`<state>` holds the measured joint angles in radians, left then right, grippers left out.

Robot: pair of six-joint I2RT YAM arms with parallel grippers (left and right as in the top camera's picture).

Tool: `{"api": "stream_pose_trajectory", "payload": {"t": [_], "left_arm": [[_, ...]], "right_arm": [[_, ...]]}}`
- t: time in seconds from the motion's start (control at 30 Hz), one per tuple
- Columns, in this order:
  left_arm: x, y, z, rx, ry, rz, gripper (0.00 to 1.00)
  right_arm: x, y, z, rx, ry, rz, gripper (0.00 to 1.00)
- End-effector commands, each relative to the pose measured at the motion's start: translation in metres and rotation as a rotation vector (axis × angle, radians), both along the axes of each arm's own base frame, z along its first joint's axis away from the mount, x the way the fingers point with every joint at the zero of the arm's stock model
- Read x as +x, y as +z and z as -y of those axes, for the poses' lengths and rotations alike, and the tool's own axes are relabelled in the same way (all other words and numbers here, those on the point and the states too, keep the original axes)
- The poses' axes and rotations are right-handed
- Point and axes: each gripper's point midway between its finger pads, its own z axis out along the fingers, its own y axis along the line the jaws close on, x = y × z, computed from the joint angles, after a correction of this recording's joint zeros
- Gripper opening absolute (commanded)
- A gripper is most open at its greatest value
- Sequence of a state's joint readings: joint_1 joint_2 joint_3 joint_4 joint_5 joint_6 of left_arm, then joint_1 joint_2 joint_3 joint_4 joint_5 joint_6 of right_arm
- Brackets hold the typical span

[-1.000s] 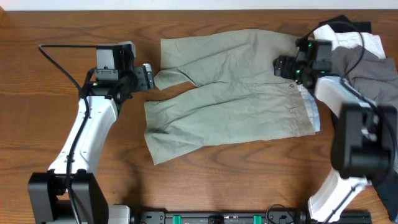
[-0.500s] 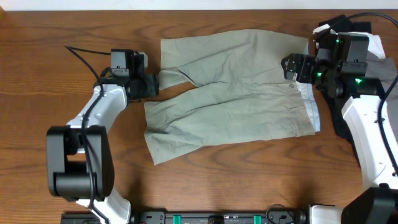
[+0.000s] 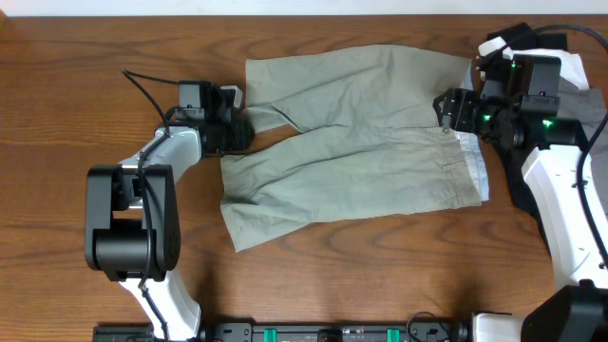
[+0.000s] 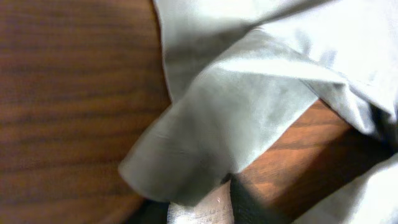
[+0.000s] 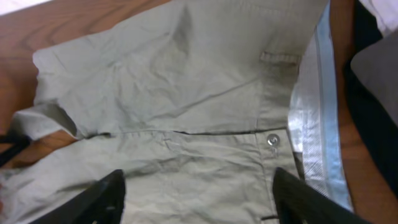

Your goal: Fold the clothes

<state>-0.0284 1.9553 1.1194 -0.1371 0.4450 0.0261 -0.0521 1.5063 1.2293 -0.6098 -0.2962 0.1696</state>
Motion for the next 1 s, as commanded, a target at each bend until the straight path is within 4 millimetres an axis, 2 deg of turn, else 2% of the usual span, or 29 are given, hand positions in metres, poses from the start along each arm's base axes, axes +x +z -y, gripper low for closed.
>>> {"api": "stream_pose_trajectory", "payload": {"t": [0.0,0.1,0.17,0.3,0.37,0.43,0.47,0.53,0.57,0.63,0.77,0.83,0.97], "left_arm": [[0.002,-0.001,0.003,-0.002,-0.033,0.023,0.06],[0.005,0.001,0.003,0.031,-0.088,0.063,0.06],[0.011,0.004,-0.005,0.104,-0.112,0.099,0.06],[0.034,0.03,-0.041,0.317,-0.024,0.185,0.06],[0.046,0.051,-0.074,0.48,0.094,0.225,0.06],[0.051,0.07,-0.096,0.584,0.178,0.255,0.06],[0.052,0.075,-0.1,0.603,0.196,0.264,0.06],[0.051,0.08,-0.102,0.608,0.203,0.272,0.08],[0.049,0.08,-0.101,0.606,0.198,0.265,0.13],[0.044,0.075,-0.099,0.609,0.185,0.236,0.43],[0.033,0.068,-0.109,0.651,0.196,0.182,0.46],[0.033,0.072,-0.119,0.698,0.23,0.181,0.46],[0.038,0.085,-0.114,0.679,0.255,0.228,0.49]], "right_arm": [[-0.001,0.004,-0.002,0.006,0.005,0.007,0.69],[-0.002,0.003,-0.002,0.006,0.005,0.003,0.69],[-0.002,0.003,-0.002,0.006,0.005,0.003,0.7],[-0.003,0.003,-0.002,0.006,0.005,0.0,0.7],[-0.003,0.003,-0.002,0.006,0.004,-0.002,0.7],[-0.003,0.003,-0.002,0.006,0.004,-0.002,0.7],[-0.003,0.003,-0.001,0.006,0.004,-0.002,0.7],[-0.003,0.002,0.0,-0.001,-0.001,-0.002,0.7],[-0.003,0.002,0.0,-0.003,-0.003,-0.002,0.7],[-0.003,0.002,0.001,-0.005,-0.005,-0.003,0.69],[-0.004,0.001,0.001,-0.005,-0.005,-0.008,0.7],[-0.004,0.001,0.001,-0.006,-0.006,-0.01,0.7],[-0.004,0.0,0.002,-0.012,-0.01,-0.014,0.7]]}}
